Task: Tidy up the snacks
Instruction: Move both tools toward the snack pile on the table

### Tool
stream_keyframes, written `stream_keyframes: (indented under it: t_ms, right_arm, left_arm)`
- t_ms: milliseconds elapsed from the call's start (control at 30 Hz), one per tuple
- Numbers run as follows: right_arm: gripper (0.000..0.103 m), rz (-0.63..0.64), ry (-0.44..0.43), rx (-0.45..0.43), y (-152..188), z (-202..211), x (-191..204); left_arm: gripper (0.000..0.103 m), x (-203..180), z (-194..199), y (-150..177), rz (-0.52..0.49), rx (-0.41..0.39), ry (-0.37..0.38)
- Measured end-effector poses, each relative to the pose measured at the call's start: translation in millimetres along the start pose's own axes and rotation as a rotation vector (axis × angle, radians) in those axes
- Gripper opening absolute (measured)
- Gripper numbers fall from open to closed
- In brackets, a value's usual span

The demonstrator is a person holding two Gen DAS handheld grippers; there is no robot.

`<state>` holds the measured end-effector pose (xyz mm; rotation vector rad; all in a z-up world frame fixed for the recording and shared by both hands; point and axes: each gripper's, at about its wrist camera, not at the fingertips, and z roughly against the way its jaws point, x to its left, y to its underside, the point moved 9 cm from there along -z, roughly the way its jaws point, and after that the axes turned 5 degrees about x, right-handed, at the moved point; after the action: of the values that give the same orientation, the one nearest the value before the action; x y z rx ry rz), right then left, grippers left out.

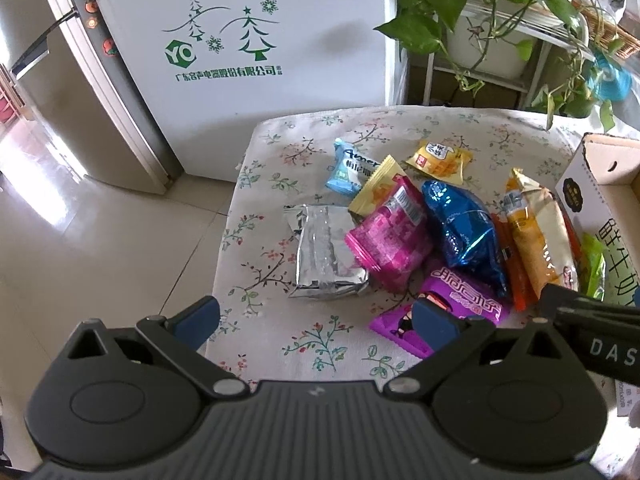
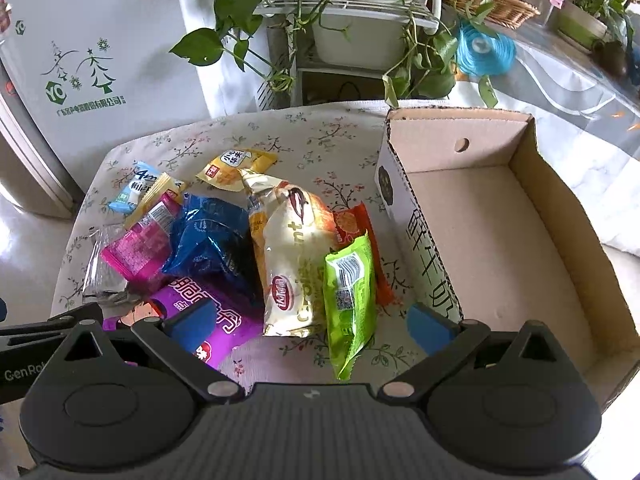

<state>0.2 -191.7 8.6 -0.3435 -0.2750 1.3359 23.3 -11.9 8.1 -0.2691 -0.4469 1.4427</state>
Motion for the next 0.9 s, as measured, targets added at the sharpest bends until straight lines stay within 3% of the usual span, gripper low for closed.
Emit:
stream_keyframes:
  t_ms: [900]
  right_arm:
    - [0.103, 0.033, 0.019, 0.015, 4.3, -2.3, 3.5]
  left_arm:
    - [0.098, 3.0, -2.7, 4.1, -0.003, 0.007, -0.010]
